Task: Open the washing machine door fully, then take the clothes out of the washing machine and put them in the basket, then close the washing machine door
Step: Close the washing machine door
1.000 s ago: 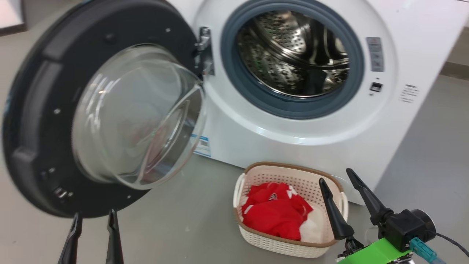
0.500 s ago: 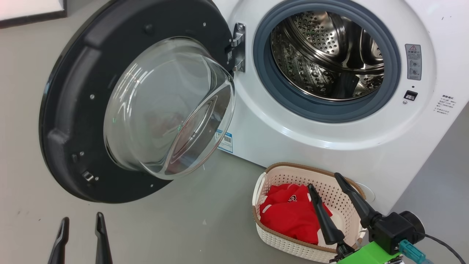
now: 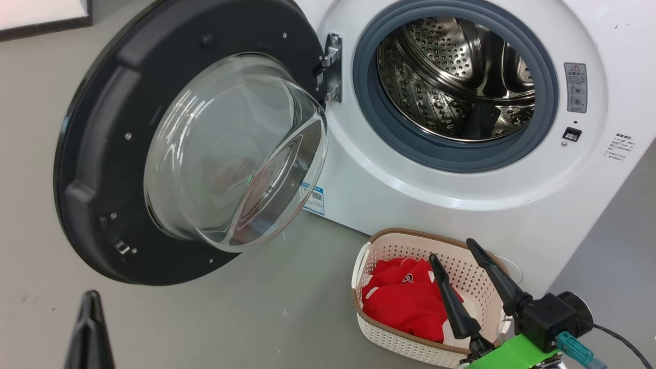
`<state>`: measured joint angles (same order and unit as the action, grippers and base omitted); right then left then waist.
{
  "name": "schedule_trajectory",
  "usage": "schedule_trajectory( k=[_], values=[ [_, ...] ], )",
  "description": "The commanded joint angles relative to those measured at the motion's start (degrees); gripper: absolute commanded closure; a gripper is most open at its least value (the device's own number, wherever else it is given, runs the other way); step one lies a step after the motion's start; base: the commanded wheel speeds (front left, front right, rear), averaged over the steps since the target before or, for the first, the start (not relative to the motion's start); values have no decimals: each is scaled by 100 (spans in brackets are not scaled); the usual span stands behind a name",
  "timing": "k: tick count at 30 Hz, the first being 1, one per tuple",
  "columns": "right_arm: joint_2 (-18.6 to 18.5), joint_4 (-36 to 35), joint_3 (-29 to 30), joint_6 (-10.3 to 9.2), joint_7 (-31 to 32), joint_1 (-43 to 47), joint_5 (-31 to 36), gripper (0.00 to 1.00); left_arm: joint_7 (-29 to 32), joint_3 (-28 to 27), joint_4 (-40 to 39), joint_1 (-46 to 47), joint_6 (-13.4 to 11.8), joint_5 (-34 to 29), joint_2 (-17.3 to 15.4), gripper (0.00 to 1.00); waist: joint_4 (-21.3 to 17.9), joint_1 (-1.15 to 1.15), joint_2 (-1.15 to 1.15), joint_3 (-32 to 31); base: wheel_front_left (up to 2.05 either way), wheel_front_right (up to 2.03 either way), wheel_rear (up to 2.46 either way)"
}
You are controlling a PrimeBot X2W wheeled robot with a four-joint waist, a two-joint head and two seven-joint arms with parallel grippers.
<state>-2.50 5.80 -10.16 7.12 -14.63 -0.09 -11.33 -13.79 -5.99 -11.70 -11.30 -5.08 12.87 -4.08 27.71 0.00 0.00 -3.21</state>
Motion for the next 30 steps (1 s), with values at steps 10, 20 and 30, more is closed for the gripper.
schedule_trajectory(
  k=[10,20,30],
  values=[
    [-38,-98,-54,36,-37,-144,-75,0,-115,-753,-293,1305,216,523,-290,100,-48,0,0,-31,0,0,0],
    [-38,-61,61,36,-37,-65,-98,0,305,-1394,766,3021,527,2209,-442,100,-159,0,0,-130,0,0,0],
    [-38,-45,116,36,-37,-27,-100,0,1588,-2207,2184,4641,160,3975,-943,100,-351,0,0,-136,0,0,0]
  ],
)
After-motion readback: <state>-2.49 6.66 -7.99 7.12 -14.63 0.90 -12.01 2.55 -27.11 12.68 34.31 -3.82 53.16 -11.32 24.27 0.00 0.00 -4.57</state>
